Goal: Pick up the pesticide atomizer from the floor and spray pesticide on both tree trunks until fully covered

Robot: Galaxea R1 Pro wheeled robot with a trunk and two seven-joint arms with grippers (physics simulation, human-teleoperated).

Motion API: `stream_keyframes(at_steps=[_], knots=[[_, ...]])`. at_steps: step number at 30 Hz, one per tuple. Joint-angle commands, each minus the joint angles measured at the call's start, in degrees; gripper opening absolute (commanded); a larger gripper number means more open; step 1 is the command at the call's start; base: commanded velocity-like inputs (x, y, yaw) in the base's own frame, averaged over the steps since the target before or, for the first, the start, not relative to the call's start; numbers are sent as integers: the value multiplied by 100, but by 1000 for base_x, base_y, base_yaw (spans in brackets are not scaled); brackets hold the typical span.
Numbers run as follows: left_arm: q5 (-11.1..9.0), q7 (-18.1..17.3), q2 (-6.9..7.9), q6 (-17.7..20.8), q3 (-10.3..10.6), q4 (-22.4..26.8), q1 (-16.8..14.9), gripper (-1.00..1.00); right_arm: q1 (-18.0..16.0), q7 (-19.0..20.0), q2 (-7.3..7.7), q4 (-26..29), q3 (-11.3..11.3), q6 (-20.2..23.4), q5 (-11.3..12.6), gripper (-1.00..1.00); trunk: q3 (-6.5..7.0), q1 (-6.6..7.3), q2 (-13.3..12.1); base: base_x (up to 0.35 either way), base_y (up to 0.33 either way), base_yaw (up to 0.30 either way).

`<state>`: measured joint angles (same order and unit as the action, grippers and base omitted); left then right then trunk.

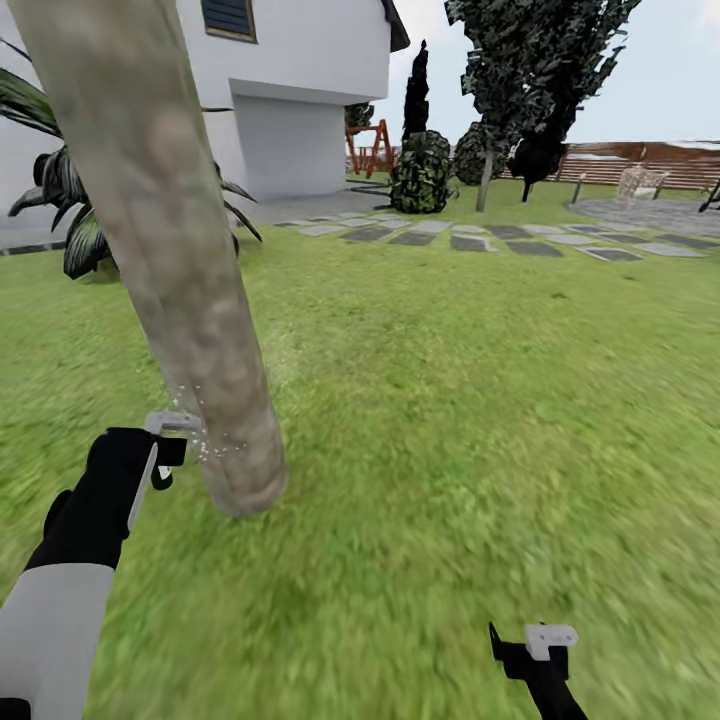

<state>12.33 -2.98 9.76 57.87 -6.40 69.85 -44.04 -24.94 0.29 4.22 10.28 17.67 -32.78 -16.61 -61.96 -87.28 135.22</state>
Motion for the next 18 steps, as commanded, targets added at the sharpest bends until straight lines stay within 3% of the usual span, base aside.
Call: stream_keyframes(at_steps=[1, 8, 13, 18], knots=[[6, -1, -2, -1, -1, 1, 0, -100, 1, 2, 0, 0, 0, 0, 0, 100, 0, 0, 0, 278, -166, 277], [7, 0, -2, -12, -2, 3, -3, -100, -1, 2, 0, 1, 0, 0, 0, 100, 0, 0, 0, 153, -218, 84], [9, 0, 0, -6, 1, 3, 1, -100, 0, -1, 0, 9, 0, 0, 0, 100, 0, 0, 0, -9, -272, 1], [14, 0, 0, -4, 6, 1, -1, -100, 2, 1, 0, 9, 0, 0, 0, 100, 0, 0, 0, -167, -248, 0]])
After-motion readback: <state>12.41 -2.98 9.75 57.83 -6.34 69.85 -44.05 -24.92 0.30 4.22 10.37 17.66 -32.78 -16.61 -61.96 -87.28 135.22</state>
